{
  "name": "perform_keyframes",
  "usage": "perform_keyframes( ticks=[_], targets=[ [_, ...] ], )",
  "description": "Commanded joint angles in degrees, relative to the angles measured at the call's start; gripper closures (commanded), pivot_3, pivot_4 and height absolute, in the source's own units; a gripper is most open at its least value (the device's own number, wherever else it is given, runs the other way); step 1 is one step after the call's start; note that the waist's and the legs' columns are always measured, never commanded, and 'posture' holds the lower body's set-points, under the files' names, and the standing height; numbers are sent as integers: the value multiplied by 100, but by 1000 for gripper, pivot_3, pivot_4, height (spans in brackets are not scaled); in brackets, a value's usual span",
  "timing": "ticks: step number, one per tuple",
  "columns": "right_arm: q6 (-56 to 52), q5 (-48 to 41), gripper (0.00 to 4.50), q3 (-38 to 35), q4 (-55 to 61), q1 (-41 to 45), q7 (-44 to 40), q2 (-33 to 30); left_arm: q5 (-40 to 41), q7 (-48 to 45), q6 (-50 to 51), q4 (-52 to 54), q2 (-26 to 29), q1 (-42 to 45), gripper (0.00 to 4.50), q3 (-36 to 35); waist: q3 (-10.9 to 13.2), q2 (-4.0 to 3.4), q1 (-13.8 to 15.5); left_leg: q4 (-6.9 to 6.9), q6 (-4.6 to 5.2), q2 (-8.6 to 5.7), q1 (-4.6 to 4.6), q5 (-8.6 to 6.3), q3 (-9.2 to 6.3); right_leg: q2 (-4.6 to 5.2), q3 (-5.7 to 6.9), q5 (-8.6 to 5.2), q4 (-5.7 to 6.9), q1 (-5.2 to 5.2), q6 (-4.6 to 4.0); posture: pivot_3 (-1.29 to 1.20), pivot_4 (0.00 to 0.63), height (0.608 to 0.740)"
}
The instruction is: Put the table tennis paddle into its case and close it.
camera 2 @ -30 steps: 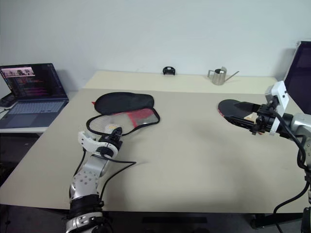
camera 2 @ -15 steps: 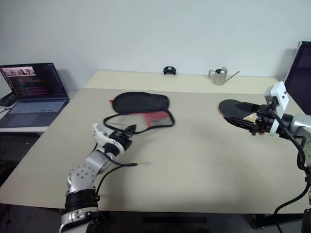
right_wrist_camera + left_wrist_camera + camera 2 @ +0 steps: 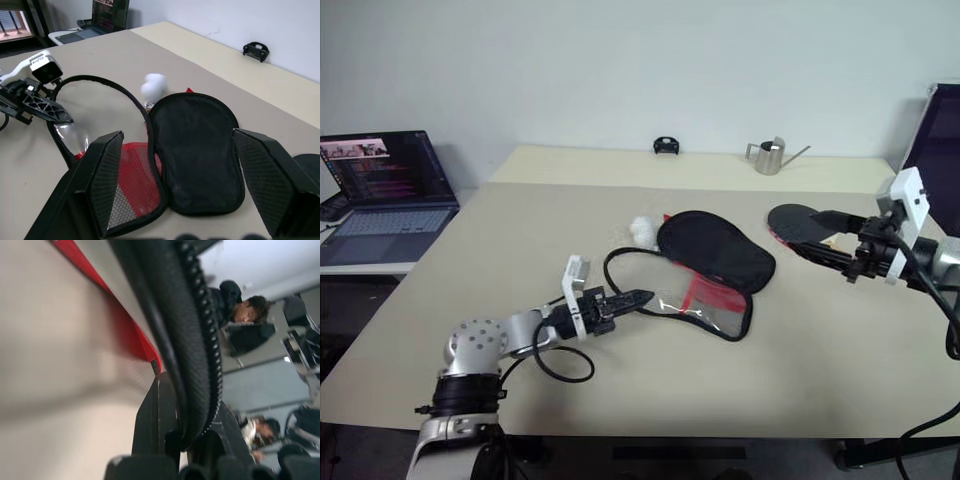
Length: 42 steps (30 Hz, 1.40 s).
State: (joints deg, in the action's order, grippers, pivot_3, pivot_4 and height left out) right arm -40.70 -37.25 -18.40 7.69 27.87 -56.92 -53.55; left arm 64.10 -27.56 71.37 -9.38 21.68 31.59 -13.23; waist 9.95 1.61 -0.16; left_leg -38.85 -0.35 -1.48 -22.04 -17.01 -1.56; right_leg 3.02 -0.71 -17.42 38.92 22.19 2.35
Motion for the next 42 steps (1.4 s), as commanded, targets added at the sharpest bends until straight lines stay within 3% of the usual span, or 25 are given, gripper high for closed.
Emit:
perform_keyframes(
  ticks=[1, 5, 12, 18, 26, 32, 42],
  targets=[
    [8, -111, 707, -214, 176, 12, 34, -118, -31, -593, 10, 369, 324, 226, 4453, 98, 0, 0, -1, 0, 0, 0, 0, 0, 0, 0, 0, 0, -1, 0, 0, 0, 150, 740],
    [11, -111, 707, -142, 146, 68, 24, -86, -237, -1386, -156, 355, 817, 506, 4453, 272, 1, -2, -1, 1, 0, 0, 0, 0, 0, 0, 0, 0, 0, 1, 0, 0, 150, 740],
    [22, -103, 707, -35, 112, 156, -5, -45, -678, -2205, -409, 78, 1172, 835, 4453, 486, 1, -2, 0, 2, 0, 0, -3, 0, 0, 2, 1, 0, -4, 3, 0, 0, 150, 740],
    [-95, -217, 707, 75, 297, 100, -9, 18, -1994, -3398, -1457, -1107, 1744, 1223, 4453, 1264, 2, -5, -14, 4, 1, 0, -2, 0, 2, 1, -1, 0, -1, 5, -1, 0, 150, 740],
    [-223, -343, 707, 125, 502, 20, 88, 104, -3343, -4342, -2822, -2838, 1742, 2082, 4453, 1711, 4, -3, 2, -1, 4, 0, -34, -2, -6, 2, 10, 0, -7, 22, -1, 0, 150, 740],
    [-312, -405, 707, 199, 637, -13, 117, 181, -4075, -4353, -3888, -4168, 1547, 2852, 4453, 1611, 4, -2, 1, -12, 3, -3, -96, 1, -1, 2, 7, 0, 12, 95, 0, 0, 150, 740],
    [-319, -422, 707, 373, 645, 73, 144, 322, -5089, -3703, -5262, -5578, 1269, 3366, 4453, 1617, 4, -1, -11, -12, 3, -3, -100, 1, 6, 2, 4, 0, 14, 103, 1, 0, 150, 740]
  ],
)
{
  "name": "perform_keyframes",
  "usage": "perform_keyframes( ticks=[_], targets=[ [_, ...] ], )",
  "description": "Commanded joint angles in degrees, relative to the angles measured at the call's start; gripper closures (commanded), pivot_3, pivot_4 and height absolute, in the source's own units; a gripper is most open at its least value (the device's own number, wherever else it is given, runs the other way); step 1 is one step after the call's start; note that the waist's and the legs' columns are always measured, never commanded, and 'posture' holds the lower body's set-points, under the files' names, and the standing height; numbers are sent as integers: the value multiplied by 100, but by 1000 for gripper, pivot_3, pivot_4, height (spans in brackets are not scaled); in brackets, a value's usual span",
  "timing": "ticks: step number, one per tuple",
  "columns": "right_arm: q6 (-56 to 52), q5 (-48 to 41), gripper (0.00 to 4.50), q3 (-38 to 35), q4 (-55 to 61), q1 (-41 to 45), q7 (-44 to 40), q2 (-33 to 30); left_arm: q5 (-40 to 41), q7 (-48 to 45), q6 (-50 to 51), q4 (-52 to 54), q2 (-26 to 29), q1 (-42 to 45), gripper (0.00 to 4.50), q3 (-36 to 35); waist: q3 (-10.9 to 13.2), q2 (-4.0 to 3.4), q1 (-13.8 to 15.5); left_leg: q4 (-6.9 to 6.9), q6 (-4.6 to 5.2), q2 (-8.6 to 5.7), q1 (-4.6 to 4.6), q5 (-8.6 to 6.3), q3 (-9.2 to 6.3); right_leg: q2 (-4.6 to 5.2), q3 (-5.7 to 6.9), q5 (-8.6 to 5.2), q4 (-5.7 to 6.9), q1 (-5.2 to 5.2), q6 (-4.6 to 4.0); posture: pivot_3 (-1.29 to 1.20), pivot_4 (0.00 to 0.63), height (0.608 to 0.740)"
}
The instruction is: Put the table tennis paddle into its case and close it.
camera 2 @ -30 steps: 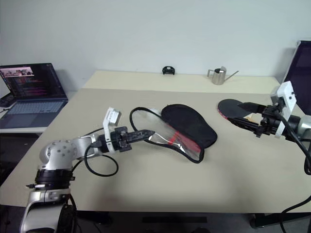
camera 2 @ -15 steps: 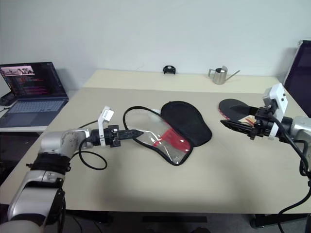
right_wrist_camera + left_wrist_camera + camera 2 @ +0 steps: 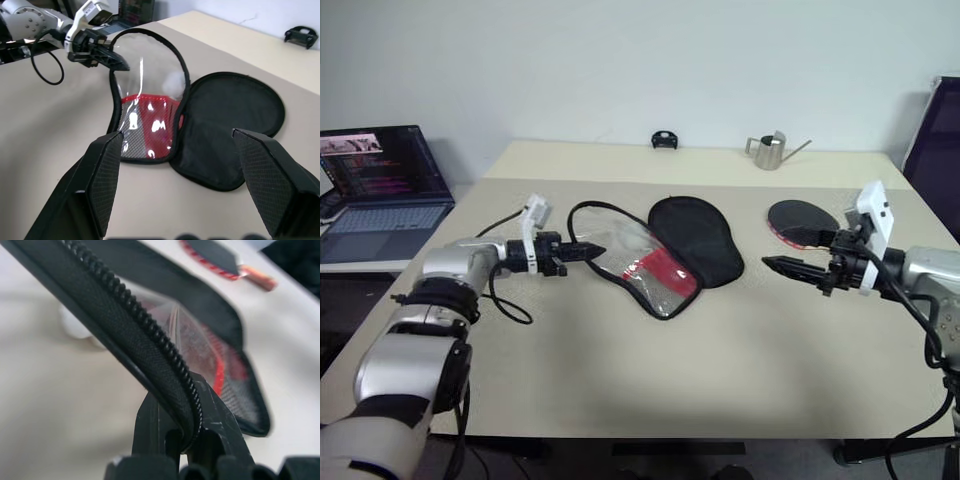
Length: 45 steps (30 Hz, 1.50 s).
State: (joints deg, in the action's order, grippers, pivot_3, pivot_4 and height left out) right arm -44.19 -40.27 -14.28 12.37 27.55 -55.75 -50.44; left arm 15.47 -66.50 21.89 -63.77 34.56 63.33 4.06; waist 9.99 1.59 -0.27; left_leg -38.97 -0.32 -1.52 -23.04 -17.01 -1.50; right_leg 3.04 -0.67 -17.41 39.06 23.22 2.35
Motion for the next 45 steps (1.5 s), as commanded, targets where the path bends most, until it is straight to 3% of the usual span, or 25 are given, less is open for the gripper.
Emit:
perform_keyframes(
  ticks=[1, 4, 14, 22, 26, 31, 37, 41, 45],
  targets=[
    [22, -127, 707, -31, 191, 106, 32, 25, -293, 291, -368, -207, -47, 203, 4193, -128, 0, 1, 0, 0, 0, 0, 0, 0, 0, 0, 0, 0, 0, 0, 0, 0, 150, 740],
    [-19, -155, 707, -9, 226, 101, 40, 45, -432, 334, -434, -348, -89, 199, 3456, -159, 0, 1, -2, 0, 0, 0, 0, 0, 0, 0, 0, 0, 0, 1, 0, 0, 150, 740],
    [-75, -235, 707, 114, 244, 84, 49, 82, -657, 350, -323, -368, 214, -269, 36, -370, 0, 0, -29, 0, 0, 0, 1, 0, 1, -1, -2, 0, 4, 3, 0, 0, 150, 740],
    [-127, -283, 707, 266, 151, 198, -15, 192, -672, 607, -92, -190, 435, -785, 36, -674, -4, 1, -41, -2, 0, 0, 6, 0, 2, 0, -5, 0, 13, 3, 0, 0, 150, 740],
    [-225, -389, 707, 306, 134, 296, 47, 325, -372, 360, 103, 403, 726, -1222, 36, -1088, -4, 1, -180, -3, 0, 1, 15, 0, 7, -1, -13, 0, 34, 3, 0, 0, 150, 740],
    [-269, -409, 707, 310, 55, 461, 272, 582, 443, 146, 616, 1563, 1063, -1836, 36, -1929, -3, 3, -252, -4, -2, 5, 16, 2, 9, -1, -15, 0, 54, 13, 0, 0, 150, 740],
    [-323, -356, 707, 368, -183, 710, 480, 824, 1207, 522, 1232, 3292, 1228, -2480, 36, -2742, -4, 4, -149, -11, -3, 5, 13, 2, 7, 1, -14, 0, 54, 12, 0, 0, 150, 740],
    [-383, -201, 707, 578, -654, 1061, 686, 1126, 1958, 774, 1975, 4961, 987, -2719, 36, -2903, -8, 10, -112, -11, -4, 5, 12, 2, 6, 3, -14, 0, 53, 11, 0, 0, 150, 740],
    [-196, 387, 707, 1056, -1567, 1531, 947, 1545, 2178, 1079, 2233, 5575, 816, -2696, 36, -2758, -11, 15, -133, -12, -5, 4, 16, 3, 7, 3, -15, 1, 59, 8, -1, 0, 150, 740]
  ],
)
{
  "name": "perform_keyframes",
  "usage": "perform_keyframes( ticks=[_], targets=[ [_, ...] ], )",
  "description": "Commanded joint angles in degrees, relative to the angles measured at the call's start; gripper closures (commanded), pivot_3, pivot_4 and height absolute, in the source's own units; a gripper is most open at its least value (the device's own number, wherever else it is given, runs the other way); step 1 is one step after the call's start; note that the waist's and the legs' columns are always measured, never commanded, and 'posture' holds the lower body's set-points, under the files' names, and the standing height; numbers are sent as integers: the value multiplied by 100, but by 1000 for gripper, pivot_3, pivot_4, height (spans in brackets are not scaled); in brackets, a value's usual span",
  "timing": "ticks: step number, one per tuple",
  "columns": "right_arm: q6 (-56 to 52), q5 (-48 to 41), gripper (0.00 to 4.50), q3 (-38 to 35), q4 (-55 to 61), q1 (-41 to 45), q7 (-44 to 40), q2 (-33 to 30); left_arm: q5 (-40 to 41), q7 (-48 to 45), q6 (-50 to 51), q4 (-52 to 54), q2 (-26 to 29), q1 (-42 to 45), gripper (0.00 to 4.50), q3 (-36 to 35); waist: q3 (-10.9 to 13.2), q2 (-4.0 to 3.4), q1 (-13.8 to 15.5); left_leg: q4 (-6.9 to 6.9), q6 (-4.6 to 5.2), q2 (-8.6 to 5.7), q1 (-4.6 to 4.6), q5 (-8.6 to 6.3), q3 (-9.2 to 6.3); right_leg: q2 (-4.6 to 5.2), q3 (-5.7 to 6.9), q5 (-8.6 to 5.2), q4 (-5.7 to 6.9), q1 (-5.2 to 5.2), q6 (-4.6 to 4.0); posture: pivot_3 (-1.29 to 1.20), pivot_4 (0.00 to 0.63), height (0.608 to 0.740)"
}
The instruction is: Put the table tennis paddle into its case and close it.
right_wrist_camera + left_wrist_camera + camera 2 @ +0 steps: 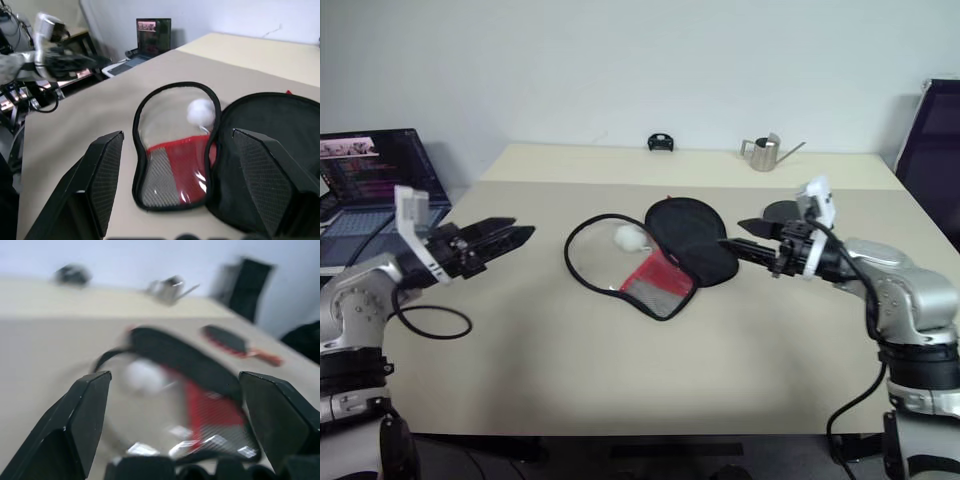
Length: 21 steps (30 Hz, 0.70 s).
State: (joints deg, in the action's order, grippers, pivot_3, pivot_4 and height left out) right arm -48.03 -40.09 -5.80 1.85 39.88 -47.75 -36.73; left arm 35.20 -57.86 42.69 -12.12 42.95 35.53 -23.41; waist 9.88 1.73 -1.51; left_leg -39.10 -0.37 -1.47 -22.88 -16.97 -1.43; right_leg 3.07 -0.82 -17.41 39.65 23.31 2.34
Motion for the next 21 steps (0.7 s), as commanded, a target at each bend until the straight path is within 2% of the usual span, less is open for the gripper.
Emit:
perform_keyframes(
  ticks=[1, 9, 14, 21],
  targets=[
    [229, 496, 707, 281, -788, 424, 222, 290, 245, 256, 175, 446, -46, 118, 36, 12, 0, 1, -16, 0, 0, 0, 4, 0, 1, -1, 0, 0, 4, 0, 0, 0, 150, 740],
    [1180, 1506, 707, 587, -2929, 1235, 427, 1062, 339, 264, 117, 571, -51, 232, 36, 267, 0, 0, -61, 0, -9, 0, 3, 6, 9, -3, -3, 0, 19, 12, 0, 0, 150, 740],
    [2233, 2234, 707, 651, -4904, 1954, 883, 1684, 118, 115, -50, 500, 56, 226, 36, 630, 0, 0, -123, 1, -13, 0, 6, 8, 11, -3, -5, 0, 22, 13, 0, 0, 150, 740],
    [3422, 2871, 707, 558, -6647, 2592, 1337, 2111, 18, 14, -168, 418, 121, 316, 36, 848, 1, -1, -175, 1, -16, 0, 3, 10, 11, -3, -3, 0, 22, 15, 0, 0, 150, 740]
  ],
)
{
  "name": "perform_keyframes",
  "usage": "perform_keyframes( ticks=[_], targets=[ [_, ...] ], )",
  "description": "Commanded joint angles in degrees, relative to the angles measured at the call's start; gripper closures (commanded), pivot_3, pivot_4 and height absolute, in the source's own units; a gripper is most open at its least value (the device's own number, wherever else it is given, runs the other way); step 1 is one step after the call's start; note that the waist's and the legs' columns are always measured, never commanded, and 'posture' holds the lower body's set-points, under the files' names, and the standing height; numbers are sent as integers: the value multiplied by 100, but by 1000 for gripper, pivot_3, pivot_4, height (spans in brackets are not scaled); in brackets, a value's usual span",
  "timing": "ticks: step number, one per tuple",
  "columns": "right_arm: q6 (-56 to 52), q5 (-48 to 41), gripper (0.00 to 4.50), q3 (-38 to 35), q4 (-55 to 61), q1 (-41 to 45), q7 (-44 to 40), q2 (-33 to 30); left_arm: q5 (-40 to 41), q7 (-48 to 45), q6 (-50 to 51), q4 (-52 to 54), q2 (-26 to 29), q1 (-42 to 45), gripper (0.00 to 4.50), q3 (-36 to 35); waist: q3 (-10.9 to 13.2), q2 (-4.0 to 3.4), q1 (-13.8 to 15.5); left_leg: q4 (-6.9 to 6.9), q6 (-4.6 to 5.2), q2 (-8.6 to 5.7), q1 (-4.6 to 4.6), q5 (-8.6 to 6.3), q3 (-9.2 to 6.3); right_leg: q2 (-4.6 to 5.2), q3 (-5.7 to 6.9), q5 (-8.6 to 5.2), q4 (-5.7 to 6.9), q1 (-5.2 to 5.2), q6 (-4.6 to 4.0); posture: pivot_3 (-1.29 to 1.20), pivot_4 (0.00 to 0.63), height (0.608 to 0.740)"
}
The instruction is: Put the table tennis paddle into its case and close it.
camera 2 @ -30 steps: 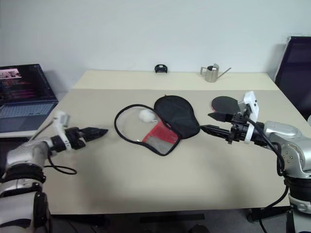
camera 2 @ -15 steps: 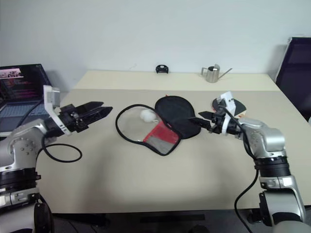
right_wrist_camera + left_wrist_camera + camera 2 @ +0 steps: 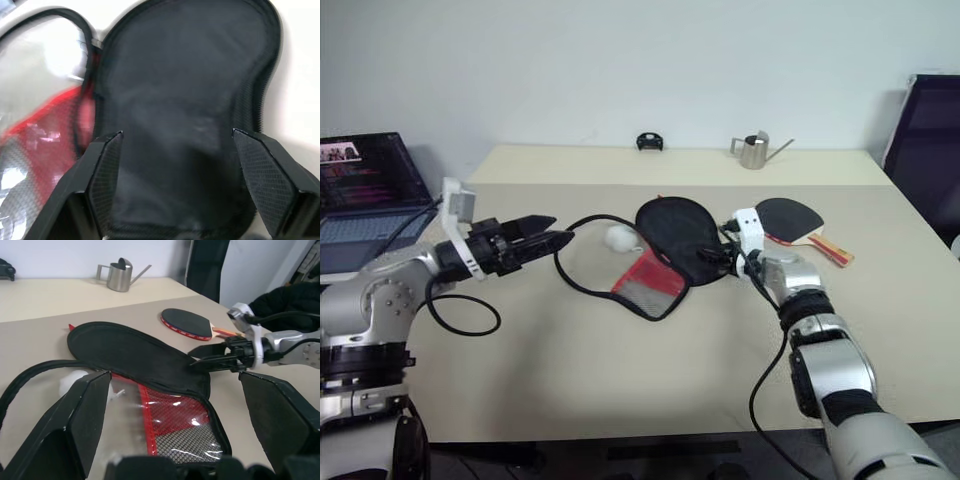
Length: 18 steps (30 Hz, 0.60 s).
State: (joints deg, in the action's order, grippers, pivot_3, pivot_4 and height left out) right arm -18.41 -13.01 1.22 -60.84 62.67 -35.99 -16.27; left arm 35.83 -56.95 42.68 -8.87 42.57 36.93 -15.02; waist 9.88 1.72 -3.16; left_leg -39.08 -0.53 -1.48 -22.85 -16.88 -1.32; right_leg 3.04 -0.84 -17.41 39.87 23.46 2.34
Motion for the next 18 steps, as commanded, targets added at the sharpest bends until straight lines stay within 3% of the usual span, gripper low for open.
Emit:
perform_keyframes(
  ticks=[1, 15, 18],
  targets=[
    [569, 220, 707, -169, -566, 373, 241, 127, -42, -76, -164, 117, 159, 168, 36, 14, 0, 0, -18, 1, 0, 0, 0, 0, 0, 0, 0, 0, 0, 0, 0, 0, 150, 740],
    [880, 622, 707, -316, -1047, 549, 102, 358, 7, 66, -184, 316, 187, -81, 36, -89, 0, -1, -80, 1, -8, 0, 2, 4, -1, 0, -1, 0, 4, 0, 0, 0, 150, 740],
    [920, 821, 1369, -189, -1060, 526, 149, 402, 2, 72, -203, 322, 182, -91, 15, -83, 0, -1, -101, 1, -8, 0, 2, 5, -1, 0, -1, 0, 5, 0, 0, 0, 150, 740]
  ],
)
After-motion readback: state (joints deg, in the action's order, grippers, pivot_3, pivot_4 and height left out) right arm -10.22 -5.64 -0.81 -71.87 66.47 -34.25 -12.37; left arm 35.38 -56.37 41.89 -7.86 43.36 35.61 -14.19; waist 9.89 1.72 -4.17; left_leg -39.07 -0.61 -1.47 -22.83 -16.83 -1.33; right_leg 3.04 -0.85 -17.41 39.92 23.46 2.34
